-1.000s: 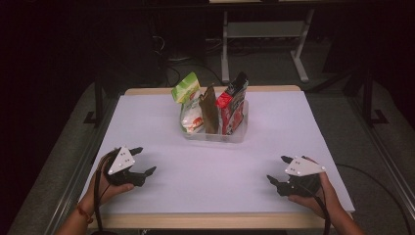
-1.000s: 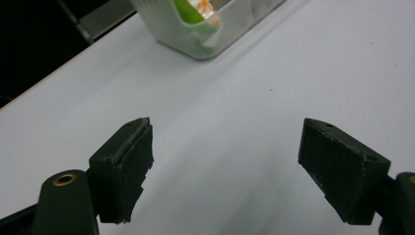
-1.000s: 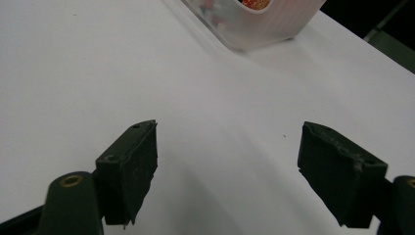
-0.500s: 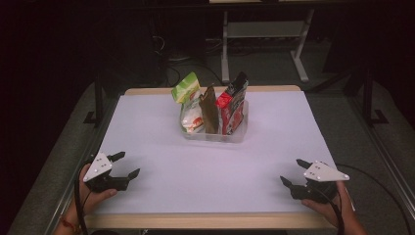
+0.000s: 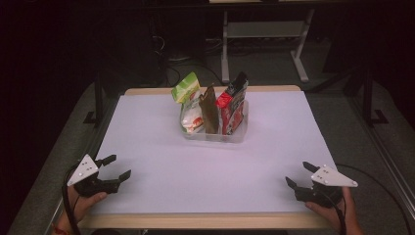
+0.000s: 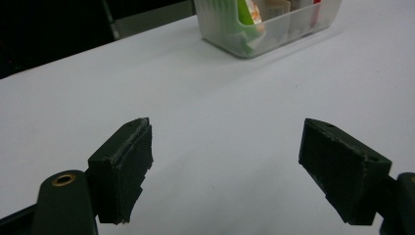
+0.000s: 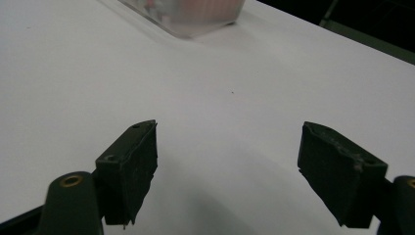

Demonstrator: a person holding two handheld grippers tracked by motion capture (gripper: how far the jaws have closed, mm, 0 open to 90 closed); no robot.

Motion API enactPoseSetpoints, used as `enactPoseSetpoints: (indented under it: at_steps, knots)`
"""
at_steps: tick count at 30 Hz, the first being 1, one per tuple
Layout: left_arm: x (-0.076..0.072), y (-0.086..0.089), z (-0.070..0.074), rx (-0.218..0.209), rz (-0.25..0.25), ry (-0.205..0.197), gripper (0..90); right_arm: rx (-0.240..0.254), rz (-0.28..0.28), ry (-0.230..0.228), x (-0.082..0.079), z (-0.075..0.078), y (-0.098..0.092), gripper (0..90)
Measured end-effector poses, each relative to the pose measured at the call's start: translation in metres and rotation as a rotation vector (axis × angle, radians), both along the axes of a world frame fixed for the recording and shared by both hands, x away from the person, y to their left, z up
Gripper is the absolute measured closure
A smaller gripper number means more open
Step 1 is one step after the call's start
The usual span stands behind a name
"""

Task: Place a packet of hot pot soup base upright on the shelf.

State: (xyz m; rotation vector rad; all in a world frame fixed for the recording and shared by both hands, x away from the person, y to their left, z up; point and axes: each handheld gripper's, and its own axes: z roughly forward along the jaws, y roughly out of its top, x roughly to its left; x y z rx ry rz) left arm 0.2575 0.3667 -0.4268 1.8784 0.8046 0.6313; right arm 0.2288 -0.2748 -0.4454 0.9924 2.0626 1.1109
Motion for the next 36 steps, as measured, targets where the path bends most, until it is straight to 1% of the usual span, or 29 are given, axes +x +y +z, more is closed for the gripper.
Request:
enactPoseSetpoints:
  at_steps: [1, 3, 6, 8, 11, 14, 16, 19, 24, 26, 36]
  knots:
    - [-0.001, 0.0, 0.0, -0.008, -0.001, 0.003, 19.6, 0.004, -0.001, 0.002, 0.0, 0.0, 0.0, 22.0]
    - [-0.002, -0.001, -0.001, -0.012, -0.004, 0.004, 19.5, -0.003, 0.002, -0.003, 0.0, 0.0, 0.002, 22.1]
    - [-0.004, -0.002, -0.001, -0.005, -0.003, 0.0, 19.4, -0.011, 0.008, -0.003, 0.0, -0.001, 0.003, 22.0]
    - [-0.005, -0.002, -0.001, -0.012, -0.006, -0.003, 19.4, -0.013, 0.008, 0.002, -0.001, -0.001, 0.005, 22.0]
    - [-0.007, -0.005, 0.0, -0.009, -0.012, -0.009, 19.4, -0.021, 0.011, -0.004, -0.003, 0.0, 0.006, 22.0]
    - [-0.006, -0.009, 0.0, -0.015, -0.016, -0.01, 19.4, -0.023, 0.008, -0.008, -0.005, 0.001, 0.007, 22.0]
    - [-0.006, -0.01, 0.0, -0.008, -0.011, -0.015, 19.4, -0.026, 0.008, -0.004, -0.004, 0.0, 0.007, 22.1]
    - [-0.005, -0.011, -0.001, -0.015, -0.01, -0.009, 19.4, -0.029, 0.008, 0.0, -0.004, -0.001, 0.007, 22.0]
    - [-0.005, -0.011, -0.002, -0.006, -0.006, -0.004, 19.4, -0.031, 0.01, -0.003, -0.004, -0.001, 0.007, 22.1]
    - [-0.005, -0.011, -0.002, -0.011, -0.009, -0.004, 19.4, -0.029, 0.011, -0.002, -0.005, -0.001, 0.007, 22.1]
    - [-0.004, -0.015, -0.004, 0.007, -0.019, 0.004, 19.4, -0.034, 0.017, 0.004, -0.004, -0.002, 0.008, 22.1]
